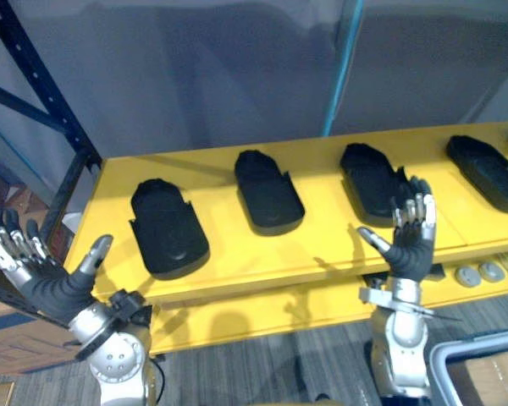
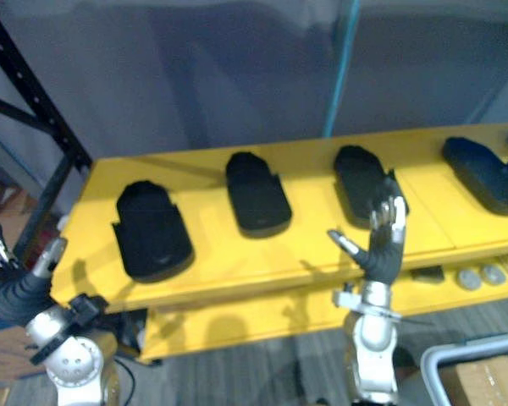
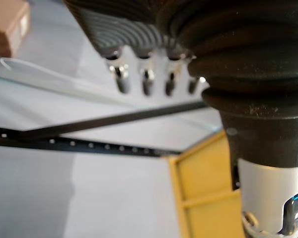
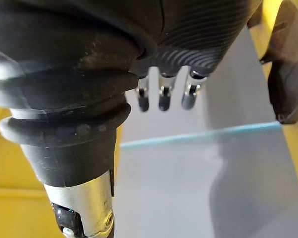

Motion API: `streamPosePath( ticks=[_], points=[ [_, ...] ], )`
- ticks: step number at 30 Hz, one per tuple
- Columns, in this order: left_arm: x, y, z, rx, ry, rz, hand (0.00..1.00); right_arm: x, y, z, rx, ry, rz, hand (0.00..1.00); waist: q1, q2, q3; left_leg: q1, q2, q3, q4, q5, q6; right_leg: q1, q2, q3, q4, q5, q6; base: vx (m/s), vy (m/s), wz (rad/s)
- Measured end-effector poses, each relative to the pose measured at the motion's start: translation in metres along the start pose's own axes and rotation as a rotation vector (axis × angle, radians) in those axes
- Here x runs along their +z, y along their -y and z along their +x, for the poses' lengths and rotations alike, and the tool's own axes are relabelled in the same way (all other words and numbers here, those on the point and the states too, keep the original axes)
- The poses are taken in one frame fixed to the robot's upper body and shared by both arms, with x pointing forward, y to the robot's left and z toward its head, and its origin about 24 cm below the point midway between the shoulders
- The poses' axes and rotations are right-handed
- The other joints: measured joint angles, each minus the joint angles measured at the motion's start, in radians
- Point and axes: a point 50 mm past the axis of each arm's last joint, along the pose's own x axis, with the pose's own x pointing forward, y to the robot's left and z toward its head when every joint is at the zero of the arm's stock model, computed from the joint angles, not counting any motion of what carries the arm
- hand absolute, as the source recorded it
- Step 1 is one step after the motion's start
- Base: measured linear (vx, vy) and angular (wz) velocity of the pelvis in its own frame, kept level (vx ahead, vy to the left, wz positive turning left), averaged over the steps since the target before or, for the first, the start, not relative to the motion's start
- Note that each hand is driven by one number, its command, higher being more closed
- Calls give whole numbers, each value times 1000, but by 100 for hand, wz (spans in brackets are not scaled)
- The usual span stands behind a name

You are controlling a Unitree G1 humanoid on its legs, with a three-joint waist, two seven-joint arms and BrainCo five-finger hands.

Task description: Walk over and take plastic housings, then place them on the shelf

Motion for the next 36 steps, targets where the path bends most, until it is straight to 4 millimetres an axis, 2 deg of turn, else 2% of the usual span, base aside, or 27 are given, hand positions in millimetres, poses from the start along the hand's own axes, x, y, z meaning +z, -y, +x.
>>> streamPosePath(
  ticks=[5, 8, 10, 11, 12, 13, 14, 16, 17, 18, 19, 20, 21, 22, 23, 24, 25, 27, 29, 32, 36],
  points=[
    [-6, -8, 2, 26, -15, 51, 0, -3, 15, -7, -80, -42, 22, 0, -4, -6, 4, -2, -8, 7, 2, 5, 8, -34, -16, 0, 55, -8, -11, -27, 6, -4],
    [-13, -24, 12, 99, -23, 158, 0, -1, 34, -9, -188, -35, 42, 0, -10, -19, 16, -20, -24, -2, 14, 10, 14, -34, -34, -3, 52, -2, -2, -85, 10, 10],
    [-26, -53, 22, 225, -55, 356, 0, 0, 49, -10, -256, -35, 44, 0, -12, -24, 31, -45, -32, -38, 41, -5, 30, -14, -44, -26, 58, -16, 2, -91, 0, 44],
    [-28, -65, 23, 272, -68, 414, 0, 0, 52, -10, -268, -38, 42, 0, -12, -20, 33, -54, -32, -54, 51, -13, 27, -9, -41, -24, 64, -49, 5, -64, -42, 85],
    [-34, -90, 24, 373, -104, 533, 0, 2, 59, -11, -290, -35, 34, 0, -12, -11, 36, -69, -26, -84, 66, -21, 36, 11, -19, 0, 66, -94, 2, -34, -80, 114],
    [-35, -117, 21, 473, -129, 649, 0, 5, 65, -9, -295, -25, 17, 0, -6, -12, 36, -77, -19, -80, 57, -20, 37, 33, -12, -5, 55, -105, -8, -10, -88, 122],
    [-35, -133, 19, 525, -147, 706, 0, 7, 67, -8, -294, -22, 16, 0, 1, -15, 34, -76, -19, -78, 40, -17, 39, 39, -12, -14, 44, -107, -11, 19, -69, 118],
    [-35, -186, -5, 700, -256, 866, 0, 12, 77, -2, -305, 3, 16, 0, 20, -20, 17, -104, -11, -72, -9, 47, 54, 67, -8, -92, 24, -104, -21, 131, -29, 112],
    [-36, -198, -13, 735, -294, 905, 0, 14, 80, -1, -313, 12, 20, 0, 21, -17, 16, -114, -7, -61, -13, 71, 57, 76, -9, -121, 19, -100, -19, 173, -12, 136],
    [-40, -219, -31, 793, -390, 957, 0, 17, 85, 3, -330, 29, 19, 0, 22, -13, 16, -137, -6, -24, -18, 121, 41, 99, -18, -189, 20, -88, -9, 164, 7, 150],
    [-45, -231, -49, 826, -471, 987, 0, 19, 90, 7, -348, 44, 15, 0, 26, -11, 15, -151, -20, -20, -23, 147, 38, 109, -27, -229, 33, -88, -8, 150, 25, 143],
    [-46, -237, -58, 840, -506, 994, 0, 20, 90, 11, -347, 53, 15, 0, 31, -10, 14, -151, -26, -19, -35, 158, 43, 109, -32, -239, 52, -88, -8, 148, 56, 110],
    [-48, -245, -77, 851, -582, 1021, 0, 22, 87, 20, -326, 78, 22, 0, 43, -5, 16, -151, -24, -13, -36, 165, 52, 95, -40, -243, 113, -88, -9, 69, 53, 57],
    [-50, -247, -89, 854, -627, 1024, 0, 23, 83, 26, -304, 93, 34, 0, 49, 2, 17, -147, -12, -6, -36, 168, 55, 76, -41, -233, 150, -115, -28, 17, 39, 43],
    [-48, -258, -109, 862, -709, 1043, 0, 23, 71, 35, -258, 113, 55, 0, 53, -7, 16, -142, -11, 6, -36, 168, 55, 74, -13, -202, 94, -137, -37, -37, -18, 18],
    [-47, -267, -126, 846, -795, 1048, 0, 27, 62, 43, -206, 145, 57, 0, 57, -46, 8, -140, -27, 9, -38, 167, 54, 82, -13, -220, 62, -131, -27, -25, -55, 16],
    [-51, -267, -136, 826, -853, 1043, 0, 28, 60, 46, -192, 155, 53, 0, 58, -48, 7, -141, -27, 14, -38, 169, 51, 83, -10, -217, 56, -129, -23, 8, -69, 13],
    [-65, -258, -176, 781, -1073, 949, 0, 30, 49, 52, -123, 172, 39, 0, 55, -47, 7, -133, -13, 68, -42, 171, 49, 86, 0, -214, 58, -129, -23, 9, -37, -6],
    [-73, -249, -195, 725, -1193, 872, 0, 27, 40, 52, -50, 158, 43, 0, 44, -38, 10, -128, -13, 81, -44, 170, 49, 87, -1, -208, 56, -129, -23, -26, -11, -17],
    [-92, -230, -206, 579, -1324, 760, 0, 25, 23, 53, 82, 142, 3, 0, 39, -30, 13, -120, -12, 95, -45, 170, 49, 86, -2, -192, 56, -123, -20, -55, 10, -13],
    [-114, -203, -214, 389, -1446, 642, 0, 22, 5, 51, 211, 128, -53, 0, 37, -33, 14, -118, -9, 119, -46, 163, 52, 85, 1, -178, 42, -104, -22, -69, 16, -13]
  ],
)
